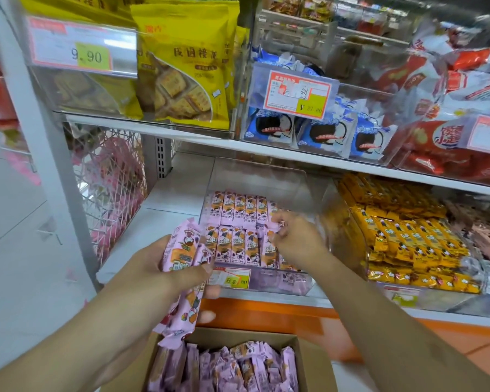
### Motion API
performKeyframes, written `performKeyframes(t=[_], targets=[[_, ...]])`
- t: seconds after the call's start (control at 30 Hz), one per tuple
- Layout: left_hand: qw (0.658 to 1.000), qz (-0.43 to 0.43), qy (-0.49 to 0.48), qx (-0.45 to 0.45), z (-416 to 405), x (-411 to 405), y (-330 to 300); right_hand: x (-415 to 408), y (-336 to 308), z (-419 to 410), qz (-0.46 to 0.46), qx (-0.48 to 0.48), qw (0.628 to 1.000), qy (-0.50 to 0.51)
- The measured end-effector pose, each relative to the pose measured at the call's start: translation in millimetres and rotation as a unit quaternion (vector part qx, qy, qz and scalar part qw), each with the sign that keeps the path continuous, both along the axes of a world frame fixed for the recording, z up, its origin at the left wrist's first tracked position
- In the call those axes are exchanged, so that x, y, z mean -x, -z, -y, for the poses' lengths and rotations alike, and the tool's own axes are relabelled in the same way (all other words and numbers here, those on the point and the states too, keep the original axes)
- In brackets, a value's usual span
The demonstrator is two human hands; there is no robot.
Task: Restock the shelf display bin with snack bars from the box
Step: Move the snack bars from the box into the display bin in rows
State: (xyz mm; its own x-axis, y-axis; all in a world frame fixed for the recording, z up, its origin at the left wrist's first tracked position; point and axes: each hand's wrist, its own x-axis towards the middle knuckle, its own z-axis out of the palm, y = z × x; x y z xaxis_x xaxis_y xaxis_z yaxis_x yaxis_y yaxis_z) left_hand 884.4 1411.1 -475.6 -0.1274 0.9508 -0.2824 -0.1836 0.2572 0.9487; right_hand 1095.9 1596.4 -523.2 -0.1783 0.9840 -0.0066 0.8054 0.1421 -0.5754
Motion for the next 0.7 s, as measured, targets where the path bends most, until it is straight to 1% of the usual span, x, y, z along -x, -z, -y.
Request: performKeyframes(t=[0.07, 0.2, 0.27, 0.3, 0.33, 0.37, 0.4, 0.43, 0.47, 0.5, 0.57, 0.63, 0.7], targets=[[1.0, 0.017, -0.001, 0.003, 0, 1, 0, 2, 6, 2, 0.022, 0.002, 1.0, -0.003], [0.999, 0.054, -0.006, 0.002, 3, 0, -5, 7, -1, 13, 0.118, 0.003, 0.993, -0.023], [0.997, 0.07, -0.013, -0.001, 4, -2, -9, 10, -15, 23, 0.158, -0.031, 0.986, -0.041], [0.997, 0.077, -0.016, -0.002, 5, -3, -11, 11, -24, 29, 0.143, -0.056, 0.986, -0.061], [0.996, 0.083, -0.017, -0.004, 6, -4, -13, 12, -34, 37, 0.09, -0.07, 0.99, -0.088], [0.996, 0.09, -0.017, -0.005, 6, -6, -15, 13, -46, 48, 0.003, -0.056, 0.992, -0.115], [0.995, 0.097, -0.015, -0.006, 7, -8, -16, 13, -60, 61, -0.097, -0.011, 0.985, -0.141], [0.994, 0.104, -0.014, -0.006, 7, -10, -17, 14, -74, 74, -0.183, 0.051, 0.966, -0.173], [0.994, 0.112, -0.012, -0.006, 8, -11, -18, 13, -85, 86, -0.237, 0.106, 0.945, -0.199], [0.993, 0.118, -0.009, -0.005, 9, -14, -19, 13, -91, 96, -0.247, 0.129, 0.934, -0.222], [0.992, 0.124, -0.002, -0.009, 11, -19, -21, 12, -93, 110, -0.223, 0.117, 0.937, -0.244], [0.991, 0.13, -0.004, -0.011, 13, -25, -23, 9, -92, 116, -0.221, 0.107, 0.942, -0.23], [0.992, 0.129, 0.0, -0.014, 15, -31, -25, 3, -95, 119, -0.241, 0.111, 0.94, -0.216]])
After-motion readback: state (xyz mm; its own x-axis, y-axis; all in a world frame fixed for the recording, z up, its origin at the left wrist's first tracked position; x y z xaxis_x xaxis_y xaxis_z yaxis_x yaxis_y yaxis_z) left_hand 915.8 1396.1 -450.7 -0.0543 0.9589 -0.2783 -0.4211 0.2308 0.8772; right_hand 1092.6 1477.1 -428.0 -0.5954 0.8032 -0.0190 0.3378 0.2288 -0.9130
